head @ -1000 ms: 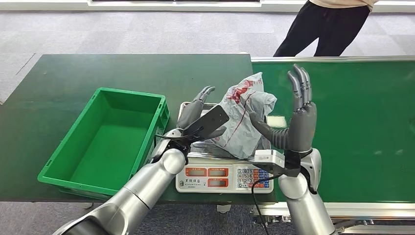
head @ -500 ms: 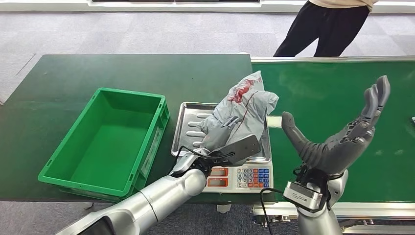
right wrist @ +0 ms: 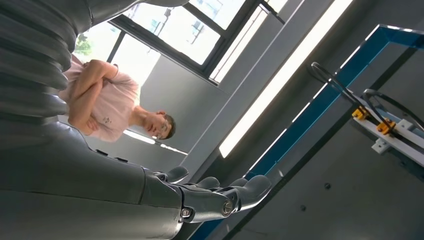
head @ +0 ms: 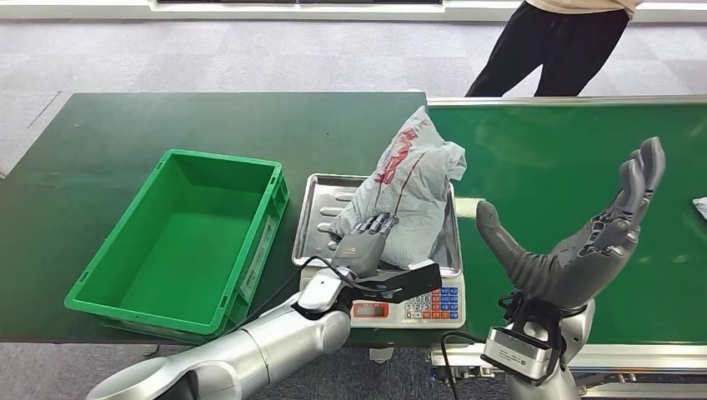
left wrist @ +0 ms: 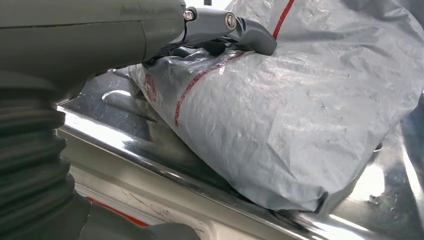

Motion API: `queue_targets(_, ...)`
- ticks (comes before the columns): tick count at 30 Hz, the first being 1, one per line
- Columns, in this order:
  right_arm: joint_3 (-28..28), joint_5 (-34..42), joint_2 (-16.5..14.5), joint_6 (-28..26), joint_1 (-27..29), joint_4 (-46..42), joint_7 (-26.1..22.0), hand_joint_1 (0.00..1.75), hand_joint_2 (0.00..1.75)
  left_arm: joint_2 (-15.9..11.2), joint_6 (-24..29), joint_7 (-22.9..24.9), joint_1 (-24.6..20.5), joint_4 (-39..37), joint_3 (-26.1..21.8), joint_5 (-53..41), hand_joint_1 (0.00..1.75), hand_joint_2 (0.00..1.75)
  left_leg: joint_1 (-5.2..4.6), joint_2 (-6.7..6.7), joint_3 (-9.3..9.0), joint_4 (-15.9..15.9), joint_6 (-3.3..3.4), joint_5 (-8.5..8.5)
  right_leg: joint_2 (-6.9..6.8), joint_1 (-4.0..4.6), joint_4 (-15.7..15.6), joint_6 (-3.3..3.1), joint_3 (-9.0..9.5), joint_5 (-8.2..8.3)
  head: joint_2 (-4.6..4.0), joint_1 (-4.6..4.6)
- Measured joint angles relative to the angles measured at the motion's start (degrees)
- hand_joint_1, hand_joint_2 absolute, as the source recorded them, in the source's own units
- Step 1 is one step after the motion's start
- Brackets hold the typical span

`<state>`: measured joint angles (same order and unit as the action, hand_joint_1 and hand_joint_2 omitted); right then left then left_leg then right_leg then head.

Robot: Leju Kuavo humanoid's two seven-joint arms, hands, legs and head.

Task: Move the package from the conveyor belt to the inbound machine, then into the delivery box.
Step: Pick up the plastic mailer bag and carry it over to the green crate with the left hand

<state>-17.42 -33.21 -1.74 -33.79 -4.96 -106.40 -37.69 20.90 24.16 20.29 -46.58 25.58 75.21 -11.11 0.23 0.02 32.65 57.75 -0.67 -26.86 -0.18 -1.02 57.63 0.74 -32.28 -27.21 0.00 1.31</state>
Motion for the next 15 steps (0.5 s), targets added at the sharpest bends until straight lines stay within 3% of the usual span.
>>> queue_targets(3,0.0,0.0,-0.1,0.0,0.0,0.0,0.1,0.00,1.75,0.0,-0.4,-0.5,-0.4,-0.8,0.8,0.8,0.16,1.75,0.00,0.00,-0.02,0.0,0.01,0.01,0.00,0.00,0.0,0.00,0.03,0.01,0.00,0.00)
queue_targets(8,0.0,0.0,-0.1,0.0,0.0,0.0,0.3,0.00,1.75,0.0,-0.7,-1.8,-0.7,-1.5,0.9,2.2,0.16,1.75,0.00,0.00,-0.03,0.0,0.05,0.05,0.00,0.00,0.0,0.03,0.04,0.04,0.00,0.00)
queue_targets(10,0.0,0.0,-0.1,0.0,0.0,0.0,0.3,0.00,1.75,0.0,-0.7,-1.9,-0.7,-1.6,0.9,2.2,0.57,1.75,0.00,0.00,-0.03,0.0,0.06,0.06,0.00,0.00,0.0,0.04,0.05,0.06,0.00,0.00)
queue_targets(12,0.0,0.1,-0.1,0.0,0.0,0.0,0.3,0.00,1.75,0.1,-0.9,-2.1,-0.7,-1.7,0.9,2.6,0.50,1.75,0.00,0.00,-0.03,0.0,0.09,0.08,0.00,0.00,0.0,0.05,0.05,0.07,-0.01,0.00)
queue_targets(14,0.0,0.2,-0.1,-0.1,0.0,0.0,0.3,0.00,1.75,0.1,-2.0,-3.0,-0.8,-1.7,0.9,4.2,0.01,1.75,0.00,-0.01,-0.03,0.0,0.11,0.10,-0.01,0.00,0.0,0.07,0.06,0.09,-0.01,0.00)
queue_targets(15,0.0,0.2,-0.1,-0.2,0.0,0.0,0.2,0.00,1.75,0.1,-3.0,-3.7,-0.9,-1.8,0.8,5.6,0.00,1.75,0.00,-0.01,-0.03,0.0,0.11,0.11,-0.01,-0.01,0.0,0.08,0.06,0.10,-0.01,0.00)
